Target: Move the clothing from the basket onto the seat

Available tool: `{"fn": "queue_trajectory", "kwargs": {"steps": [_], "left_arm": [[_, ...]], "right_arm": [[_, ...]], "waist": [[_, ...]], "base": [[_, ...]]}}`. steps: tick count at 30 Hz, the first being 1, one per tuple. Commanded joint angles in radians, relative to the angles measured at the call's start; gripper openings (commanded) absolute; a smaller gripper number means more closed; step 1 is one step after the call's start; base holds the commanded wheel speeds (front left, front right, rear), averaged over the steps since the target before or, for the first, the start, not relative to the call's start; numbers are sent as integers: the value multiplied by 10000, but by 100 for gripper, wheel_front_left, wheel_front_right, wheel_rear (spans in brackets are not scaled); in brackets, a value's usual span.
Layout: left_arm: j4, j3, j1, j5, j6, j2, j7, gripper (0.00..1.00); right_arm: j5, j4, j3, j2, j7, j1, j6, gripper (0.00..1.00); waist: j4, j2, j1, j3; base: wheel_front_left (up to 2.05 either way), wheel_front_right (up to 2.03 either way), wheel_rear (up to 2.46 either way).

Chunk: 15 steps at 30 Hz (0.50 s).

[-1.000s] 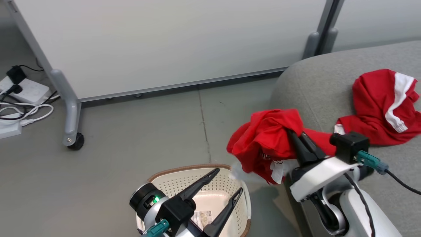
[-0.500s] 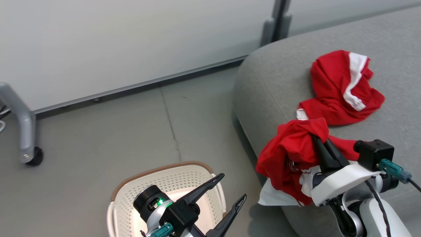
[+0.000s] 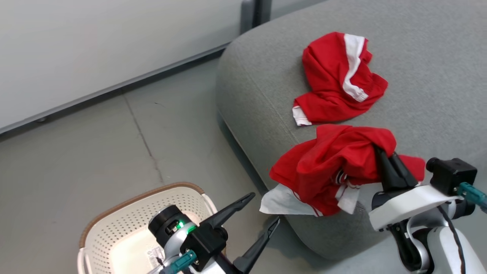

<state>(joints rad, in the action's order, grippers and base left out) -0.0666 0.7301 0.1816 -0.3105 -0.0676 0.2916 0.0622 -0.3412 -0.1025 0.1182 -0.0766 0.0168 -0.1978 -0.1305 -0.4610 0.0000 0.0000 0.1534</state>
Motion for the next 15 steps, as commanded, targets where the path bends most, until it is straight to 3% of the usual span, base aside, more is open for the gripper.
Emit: {"fn": "queue_trajectory", "kwargs": {"steps": [1,8,15], "left_arm": [[-68,-79,226,26,66,65,-13,100],[-186,-199,479,65,146,156,-88,100],[-454,-255,1051,209,74,264,-228,100]], "right_arm": [[85,139,-54,-44,68,-244,-5,0],[171,389,-486,-259,161,-945,-4,0],[119,114,-1332,-920,228,-2805,-5,0]], "waist": [[-296,0,0,278],[-535,0,0,690],[-338,0,0,1317]], "base": [[0,0,0],[0,0,0],[0,0,0]]}}
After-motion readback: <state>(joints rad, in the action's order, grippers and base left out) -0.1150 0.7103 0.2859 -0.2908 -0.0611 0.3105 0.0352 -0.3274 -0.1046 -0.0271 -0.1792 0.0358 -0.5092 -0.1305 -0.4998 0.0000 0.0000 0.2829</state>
